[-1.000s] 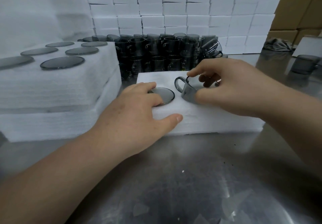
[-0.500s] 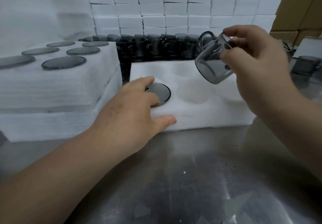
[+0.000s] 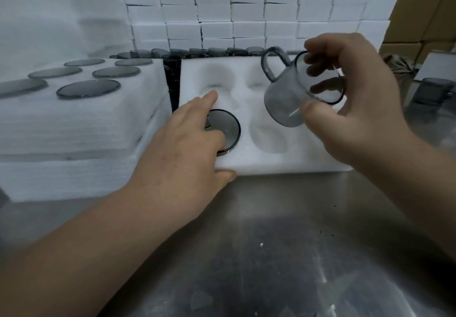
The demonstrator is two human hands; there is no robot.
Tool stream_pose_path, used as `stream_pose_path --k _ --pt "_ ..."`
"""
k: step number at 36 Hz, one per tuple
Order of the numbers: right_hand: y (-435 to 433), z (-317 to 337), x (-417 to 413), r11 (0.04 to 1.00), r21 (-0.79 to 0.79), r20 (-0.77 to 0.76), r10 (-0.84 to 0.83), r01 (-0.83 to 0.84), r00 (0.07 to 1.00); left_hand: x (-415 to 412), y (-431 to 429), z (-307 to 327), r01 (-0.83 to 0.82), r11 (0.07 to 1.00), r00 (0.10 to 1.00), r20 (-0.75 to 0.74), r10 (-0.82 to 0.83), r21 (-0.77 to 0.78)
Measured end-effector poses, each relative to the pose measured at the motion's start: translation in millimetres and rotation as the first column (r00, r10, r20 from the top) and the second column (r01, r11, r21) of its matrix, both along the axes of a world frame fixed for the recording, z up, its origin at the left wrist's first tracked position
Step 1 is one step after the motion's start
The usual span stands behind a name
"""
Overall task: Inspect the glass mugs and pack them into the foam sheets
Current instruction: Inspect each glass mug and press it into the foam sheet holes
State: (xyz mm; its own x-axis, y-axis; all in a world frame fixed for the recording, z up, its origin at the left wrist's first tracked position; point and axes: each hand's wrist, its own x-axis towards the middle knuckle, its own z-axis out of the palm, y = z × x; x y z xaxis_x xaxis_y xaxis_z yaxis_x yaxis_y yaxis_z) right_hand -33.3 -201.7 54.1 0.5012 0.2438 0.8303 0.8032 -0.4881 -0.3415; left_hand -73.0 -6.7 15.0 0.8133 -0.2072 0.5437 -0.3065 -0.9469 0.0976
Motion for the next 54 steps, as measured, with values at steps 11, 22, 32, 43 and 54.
stream_pose_path --k 11,22,32,43,54 --pt "4.1 2.1 -6.1 0.967 -0.248 0.090 -0.039 0.060 0.995 -3.8 -2.9 -0.1 -0.048 0.999 0.999 -0.010 0.048 -0.001" --pt "7.7 -3.5 -4.6 0.984 -0.168 0.014 -0.054 0.056 0.998 -0.6 0.4 -3.1 -0.050 0.999 0.999 0.009 0.050 -0.011" --pt "14.2 -5.8 -5.7 0.972 -0.219 -0.030 -0.093 0.084 0.995 1.4 0.8 -3.6 -0.047 0.999 0.999 0.004 0.047 -0.010" --pt "13.4 -7.1 -5.1 0.962 -0.243 -0.046 -0.143 0.128 0.989 1.4 0.1 -2.9 -0.054 0.999 0.999 -0.007 0.054 0.000" --pt "16.2 -4.2 -5.2 0.921 -0.349 -0.116 -0.227 0.174 0.967 0.3 1.0 -2.2 -0.042 0.999 0.999 -0.009 0.042 0.001"
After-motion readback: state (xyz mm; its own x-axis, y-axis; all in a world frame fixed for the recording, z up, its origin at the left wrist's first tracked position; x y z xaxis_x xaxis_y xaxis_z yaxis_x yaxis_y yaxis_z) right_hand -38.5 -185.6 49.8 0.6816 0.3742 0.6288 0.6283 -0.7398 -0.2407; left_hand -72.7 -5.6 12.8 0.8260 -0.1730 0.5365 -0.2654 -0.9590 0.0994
